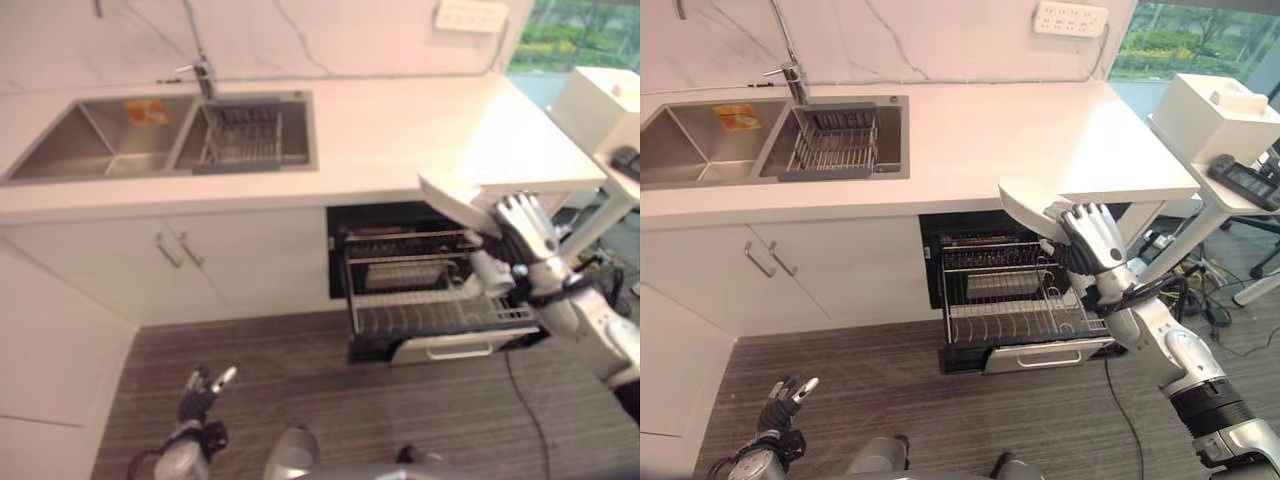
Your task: Place the dishes in the dishwasher.
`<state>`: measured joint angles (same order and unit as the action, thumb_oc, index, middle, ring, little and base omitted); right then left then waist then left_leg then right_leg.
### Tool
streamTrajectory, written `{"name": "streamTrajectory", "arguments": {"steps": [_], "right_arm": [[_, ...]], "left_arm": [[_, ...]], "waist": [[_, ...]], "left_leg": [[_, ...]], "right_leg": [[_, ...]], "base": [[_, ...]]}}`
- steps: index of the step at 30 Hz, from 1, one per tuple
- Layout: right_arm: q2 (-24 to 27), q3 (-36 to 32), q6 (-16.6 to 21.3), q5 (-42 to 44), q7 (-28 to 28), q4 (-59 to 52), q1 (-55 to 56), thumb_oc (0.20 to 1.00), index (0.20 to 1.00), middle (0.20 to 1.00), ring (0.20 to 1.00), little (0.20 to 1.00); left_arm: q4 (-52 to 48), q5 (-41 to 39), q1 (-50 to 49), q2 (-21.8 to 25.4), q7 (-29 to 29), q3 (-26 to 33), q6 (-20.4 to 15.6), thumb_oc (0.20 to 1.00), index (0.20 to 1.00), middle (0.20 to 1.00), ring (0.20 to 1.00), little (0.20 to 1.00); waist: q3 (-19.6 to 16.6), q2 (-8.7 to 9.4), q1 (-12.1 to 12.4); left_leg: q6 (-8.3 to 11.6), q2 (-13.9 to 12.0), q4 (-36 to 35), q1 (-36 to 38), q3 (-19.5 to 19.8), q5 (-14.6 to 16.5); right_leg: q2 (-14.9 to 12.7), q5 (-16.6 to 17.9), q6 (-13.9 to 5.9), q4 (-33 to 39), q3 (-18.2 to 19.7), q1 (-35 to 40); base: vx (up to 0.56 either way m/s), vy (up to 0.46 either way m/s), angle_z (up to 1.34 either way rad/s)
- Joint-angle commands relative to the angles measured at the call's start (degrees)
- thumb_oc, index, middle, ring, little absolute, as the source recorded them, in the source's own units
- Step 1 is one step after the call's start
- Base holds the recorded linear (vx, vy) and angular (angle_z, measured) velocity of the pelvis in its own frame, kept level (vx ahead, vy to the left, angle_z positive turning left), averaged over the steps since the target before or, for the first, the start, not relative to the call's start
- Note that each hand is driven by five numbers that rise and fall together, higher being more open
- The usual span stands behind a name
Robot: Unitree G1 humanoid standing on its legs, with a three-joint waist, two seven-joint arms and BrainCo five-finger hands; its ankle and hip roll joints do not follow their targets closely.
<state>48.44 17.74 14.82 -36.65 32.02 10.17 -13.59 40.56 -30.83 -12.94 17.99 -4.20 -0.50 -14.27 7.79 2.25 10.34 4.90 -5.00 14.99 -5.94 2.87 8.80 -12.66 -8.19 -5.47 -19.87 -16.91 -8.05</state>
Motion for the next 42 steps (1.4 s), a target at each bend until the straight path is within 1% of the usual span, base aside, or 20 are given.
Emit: {"name": "streamTrajectory", "arguments": {"steps": [1,2,3,4,6,7,9,10,11,13,18,20,23,26,30,33,36,37,42], "right_arm": [[-1.11,0.12,-1.01,-2.72,6.49,-0.59,-3.62,0.2,0.2,0.2,0.2,0.2],[-2.09,2.24,-0.9,-3.06,7.23,2.46,-4.23,0.2,0.2,0.2,0.2,0.2],[-2.24,2.62,-0.76,-3.13,7.28,2.96,-4.41,0.2,0.2,0.2,0.2,0.2],[-2.59,3.53,-1.23,-3.2,8.75,4.32,-4.74,0.2,0.2,0.2,0.2,0.2],[-3.44,4.5,-3.34,-5.34,14.42,6.38,-5.28,0.2,0.2,0.2,0.2,0.2],[-4.66,4.68,-5.0,-7.83,19.25,8.15,-5.42,0.2,0.2,0.2,0.2,0.2],[-5.99,5.13,-5.49,-8.94,20.69,9.88,-5.09,0.2,0.2,0.2,0.2,0.2],[-6.73,6.25,-6.26,-11.57,23.09,11.5,-4.76,0.2,0.2,0.2,0.2,0.2],[-6.88,6.99,-6.9,-12.76,24.69,12.24,-4.92,0.2,0.2,0.2,0.2,0.2],[-6.64,8.4,-8.11,-13.96,25.85,13.66,-5.36,0.2,0.2,0.2,0.2,0.2],[-6.69,11.57,-10.34,-13.62,25.18,17.28,-6.7,0.2,0.2,0.2,0.2,0.2],[-6.9,12.91,-11.18,-12.47,23.57,18.79,-7.55,0.2,0.2,0.2,0.2,0.2],[-7.85,13.96,-11.47,-11.98,22.07,21.33,-8.27,0.2,0.2,0.2,0.2,0.2],[-8.29,14.69,-11.35,-10.78,21.01,23.4,-8.95,0.2,0.2,0.2,0.2,0.2],[-9.54,16.04,-10.81,-7.46,16.6,27.82,-11.03,0.2,0.2,0.2,0.2,0.2],[-9.83,16.37,-10.41,-6.64,15.51,29.24,-12.22,0.2,0.2,0.2,0.2,0.2],[-9.95,17.14,-9.69,-5.38,13.34,31.24,-14.14,0.2,0.2,0.2,0.2,0.2],[-9.86,17.61,-9.31,-4.44,11.75,31.98,-15.05,0.2,0.2,0.2,0.2,0.2],[-10.51,18.63,-8.63,-3.27,9.58,34.95,-17.35,0.2,0.2,0.2,0.2,0.2]], "left_arm": [[-2.26,-0.48,2.38,2.27,0.68,-2.4,-3.73,1.0,1.0,1.0,1.0,1.0],[-2.11,-0.16,2.39,2.63,0.89,-2.54,-3.48,1.0,1.0,1.0,1.0,1.0],[-2.15,-0.17,2.34,2.72,0.92,-2.57,-3.45,1.0,1.0,1.0,1.0,1.0],[-2.16,-0.02,2.28,2.97,0.97,-2.68,-3.34,1.0,1.0,1.0,1.0,1.0],[-1.95,0.18,2.2,2.99,0.91,-2.98,-3.56,1.0,1.0,1.0,1.0,1.0],[-1.53,0.07,1.91,2.9,0.85,-3.35,-4.23,1.0,1.0,1.0,1.0,1.0],[-0.82,0.17,1.72,2.44,1.12,-3.46,-5.02,1.0,1.0,1.0,1.0,1.0],[-0.38,0.33,1.71,2.29,1.35,-3.68,-5.43,1.0,1.0,1.0,1.0,1.0],[-0.22,0.49,1.71,2.33,1.4,-3.88,-5.72,1.0,1.0,1.0,1.0,1.0],[0.0,0.37,1.52,2.66,1.72,-4.49,-6.18,1.0,1.0,1.0,1.0,1.0],[0.04,0.53,1.3,3.37,2.48,-5.58,-6.64,1.0,1.0,1.0,1.0,1.0],[-0.23,0.51,1.31,3.98,2.62,-6.05,-6.49,1.0,1.0,1.0,1.0,1.0],[-0.15,0.71,1.37,4.33,2.75,-6.37,-6.73,1.0,1.0,1.0,1.0,1.0],[-0.54,0.62,1.42,4.96,2.73,-6.75,-6.58,1.0,1.0,1.0,1.0,1.0],[-0.22,0.41,1.38,6.03,3.01,-7.06,-6.81,1.0,1.0,1.0,1.0,1.0],[-0.32,0.49,1.66,6.4,3.0,-7.24,-6.77,1.0,1.0,1.0,1.0,1.0],[-0.56,0.07,1.9,7.17,3.12,-7.66,-6.6,1.0,1.0,1.0,1.0,1.0],[-0.9,0.06,1.87,7.63,3.16,-7.71,-6.43,1.0,1.0,1.0,1.0,1.0],[-0.78,0.42,2.0,8.29,3.06,-8.04,-6.47,1.0,1.0,1.0,1.0,1.0]], "waist": [[-0.62,0.64,1.17],[-0.67,0.58,1.79],[-0.67,0.58,1.87],[-0.66,0.55,2.16],[-0.61,0.47,2.39],[-0.62,0.3,2.54],[-0.68,0.04,2.74],[-0.72,-0.1,2.95],[-0.71,-0.14,3.08],[-0.7,-0.2,3.45],[-0.53,-0.14,4.49],[-0.3,-0.04,5.05],[-0.01,0.01,5.74],[0.37,0.07,6.36],[1.38,-0.04,7.72],[1.78,0.09,8.04],[2.3,0.07,8.71],[2.69,0.09,9.08],[3.4,0.02,9.88]], "left_leg": [[-1.9,-0.35,2.2,-1.63,-3.3,-0.03],[-1.9,-0.22,2.2,-1.75,-2.96,-0.14],[-1.9,-0.19,2.2,-1.77,-2.91,-0.14],[-1.9,-0.09,2.2,-1.82,-2.7,-0.22],[-1.92,-0.01,2.2,-1.87,-2.5,-0.32],[-1.98,0.03,2.2,-1.88,-2.4,-0.36],[-1.98,0.11,2.2,-1.98,-2.21,-0.41],[-2.0,0.18,2.2,-2.05,-2.09,-0.47],[-2.01,0.22,2.2,-2.09,-2.01,-0.49],[-1.97,0.31,2.2,-2.21,-1.76,-0.61],[-1.81,0.54,2.2,-2.51,-1.0,-0.96],[-1.71,0.59,2.2,-2.68,-0.66,-1.19],[-1.64,0.78,2.2,-2.93,-0.14,-1.48],[-1.6,0.93,2.2,-3.07,0.35,-1.72],[-1.27,0.9,2.2,-2.82,1.19,-1.87],[-1.27,1.09,2.2,-3.31,1.56,-2.45],[-1.08,1.1,2.2,-3.49,2.09,-2.39],[-1.0,1.13,2.2,-3.51,2.34,-2.49],[-0.85,1.3,2.2,-3.93,3.13,-2.88]], "right_leg": [[-1.68,3.2,-4.81,2.68,-1.34,3.88],[-1.84,3.16,-4.93,2.68,-1.76,4.15],[-1.87,3.13,-4.95,2.68,-1.83,4.21],[-1.95,3.15,-5.01,2.68,-2.09,4.37],[-2.0,3.13,-4.97,2.68,-2.33,4.51],[-1.98,3.02,-4.94,2.68,-2.44,4.67],[-2.06,2.94,-4.96,2.68,-2.55,4.69],[-2.16,2.9,-5.05,2.68,-2.66,4.74],[-2.2,2.88,-5.06,2.68,-2.73,4.75],[-2.25,2.82,-5.11,2.68,-3.02,4.87],[-2.45,2.84,-5.28,2.68,-4.0,5.23],[-2.55,2.91,-5.36,2.68,-4.53,5.44],[-2.68,3.06,-5.45,2.68,-5.12,5.6],[-2.79,3.19,-5.55,2.68,-5.65,5.83],[-2.54,3.09,-5.58,2.68,-6.34,6.68],[-2.63,3.43,-5.54,2.68,-6.6,6.5],[-2.46,3.28,-5.55,2.68,-6.89,6.63],[-2.4,3.34,-5.57,2.68,-7.1,6.71],[-2.3,3.47,-5.48,2.68,-7.42,6.65]], "base": [[0.02,-0.017,0.1],[0.03,-0.016,0.17],[0.03,-0.016,0.21],[0.02,-0.007,0.19],[0.02,-0.003,0.11],[0.01,0.007,0.12],[0.01,0.02,0.08],[0.01,0.025,0.06],[0.0,0.017,0.05],[0.0,0.003,0.06],[-0.01,-0.006,0.06],[0.0,-0.017,0.1],[-0.01,-0.014,0.1],[0.0,-0.027,0.1],[0.02,-0.041,0.16],[0.0,-0.035,0.06],[0.01,-0.05,0.05],[0.01,-0.058,0.1],[0.03,-0.047,0.1]]}}
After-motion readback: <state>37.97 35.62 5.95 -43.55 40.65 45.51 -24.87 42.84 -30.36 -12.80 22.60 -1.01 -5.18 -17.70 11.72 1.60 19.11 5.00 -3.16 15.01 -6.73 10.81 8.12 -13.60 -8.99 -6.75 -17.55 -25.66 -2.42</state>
